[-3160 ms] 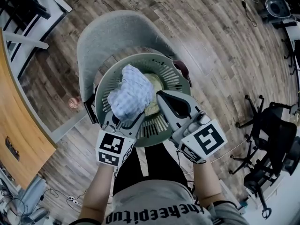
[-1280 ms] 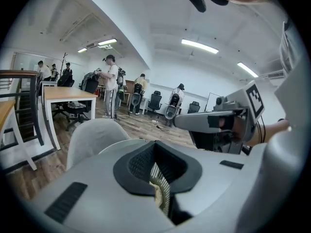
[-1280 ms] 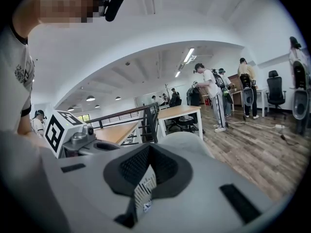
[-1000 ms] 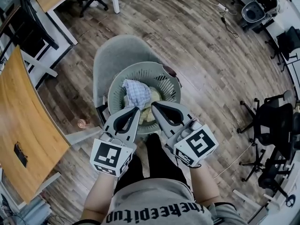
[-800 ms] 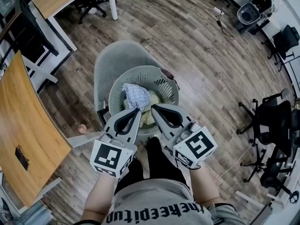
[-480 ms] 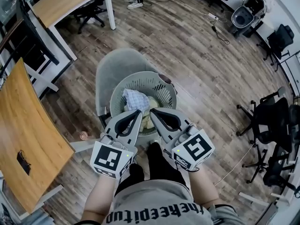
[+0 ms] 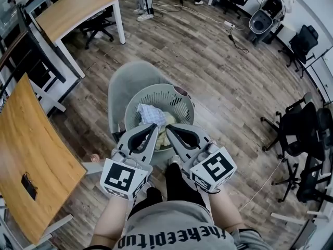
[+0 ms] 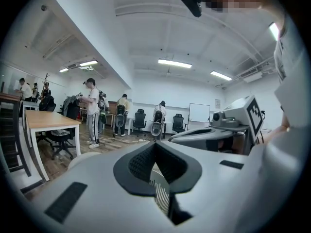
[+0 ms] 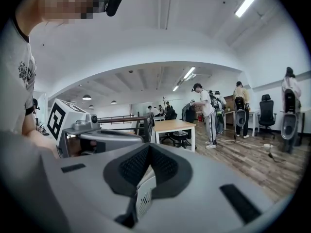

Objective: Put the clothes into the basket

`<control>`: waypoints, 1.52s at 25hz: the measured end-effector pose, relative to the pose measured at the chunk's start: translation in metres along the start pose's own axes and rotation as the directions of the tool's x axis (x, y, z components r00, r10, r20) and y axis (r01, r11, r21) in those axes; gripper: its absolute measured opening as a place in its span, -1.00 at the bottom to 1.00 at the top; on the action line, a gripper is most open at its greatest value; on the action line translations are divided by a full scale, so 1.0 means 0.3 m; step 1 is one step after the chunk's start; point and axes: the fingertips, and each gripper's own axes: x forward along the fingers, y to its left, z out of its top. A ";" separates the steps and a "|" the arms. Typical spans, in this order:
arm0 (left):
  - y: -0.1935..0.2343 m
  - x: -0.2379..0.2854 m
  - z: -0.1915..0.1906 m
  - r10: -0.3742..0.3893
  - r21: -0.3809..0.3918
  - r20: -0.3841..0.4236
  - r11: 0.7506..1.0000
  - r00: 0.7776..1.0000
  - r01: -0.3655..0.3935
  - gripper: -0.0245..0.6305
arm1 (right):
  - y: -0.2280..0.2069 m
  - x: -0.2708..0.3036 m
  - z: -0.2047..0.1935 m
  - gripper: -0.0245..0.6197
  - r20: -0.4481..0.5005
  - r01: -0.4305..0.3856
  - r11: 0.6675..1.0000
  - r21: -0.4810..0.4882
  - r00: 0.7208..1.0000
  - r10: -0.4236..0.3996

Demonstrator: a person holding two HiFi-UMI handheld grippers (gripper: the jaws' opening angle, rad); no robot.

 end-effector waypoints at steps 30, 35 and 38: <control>-0.129 -0.142 0.080 -0.056 0.054 0.087 0.997 0.995 0.052 -0.88 | 0.150 -0.125 0.082 -0.90 0.083 0.020 0.999 -0.039 0.996 -0.017; -0.132 -0.165 0.085 -0.057 0.054 0.094 0.997 0.994 0.052 -0.88 | 0.175 -0.130 0.085 -0.90 0.089 0.019 0.999 -0.042 0.996 -0.015; -0.140 -0.174 0.087 -0.059 0.055 0.098 0.997 0.993 0.054 -0.88 | 0.185 -0.137 0.088 -0.90 0.092 0.020 0.999 -0.045 0.996 -0.016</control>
